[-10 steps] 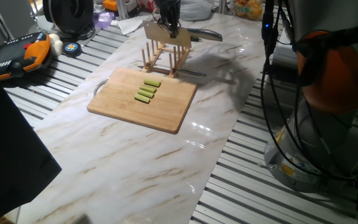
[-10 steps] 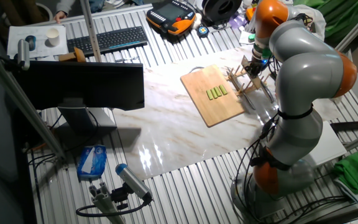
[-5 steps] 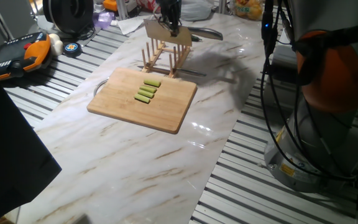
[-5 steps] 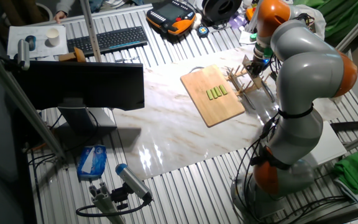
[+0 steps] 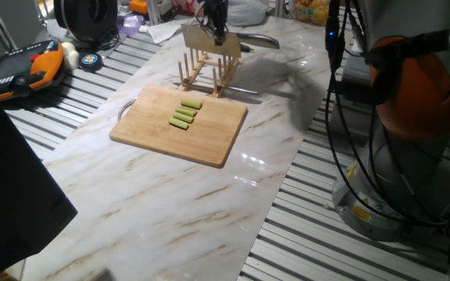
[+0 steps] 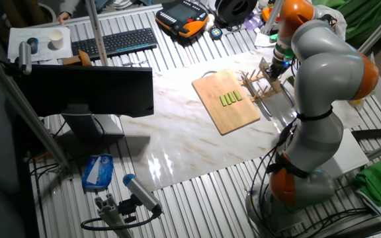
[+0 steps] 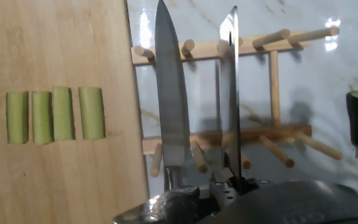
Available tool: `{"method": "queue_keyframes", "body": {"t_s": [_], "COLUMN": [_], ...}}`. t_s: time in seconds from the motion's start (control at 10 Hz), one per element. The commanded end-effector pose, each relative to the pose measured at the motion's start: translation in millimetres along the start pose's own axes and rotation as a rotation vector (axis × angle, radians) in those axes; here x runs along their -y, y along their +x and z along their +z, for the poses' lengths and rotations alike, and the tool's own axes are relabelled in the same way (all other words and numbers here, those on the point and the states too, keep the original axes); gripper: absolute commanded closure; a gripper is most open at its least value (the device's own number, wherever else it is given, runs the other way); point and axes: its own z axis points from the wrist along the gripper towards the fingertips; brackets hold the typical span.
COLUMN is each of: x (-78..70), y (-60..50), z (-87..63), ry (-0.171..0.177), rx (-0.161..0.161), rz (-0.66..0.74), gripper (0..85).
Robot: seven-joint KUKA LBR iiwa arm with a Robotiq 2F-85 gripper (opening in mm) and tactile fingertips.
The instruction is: Cut the cucumber into segments
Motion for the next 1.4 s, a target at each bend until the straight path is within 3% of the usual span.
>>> {"method": "queue_keyframes", "body": {"t_s": [0.0,0.2,0.6,1.3], "x": [-1.7,-8.5,-4.3,-2.4], "y": [-2.0,-5.1,-15.3,-43.2], "z": [1.0,5.8,25.1,41.8], "ry": [-0.002,-0.002,-0.018,-0.041], "rx": [-0.001,0.005,0.010,0.007], "rz": [0.001,0.010,0.001,-0.006], "gripper": [84.3,84.3,84.3,84.3]}}
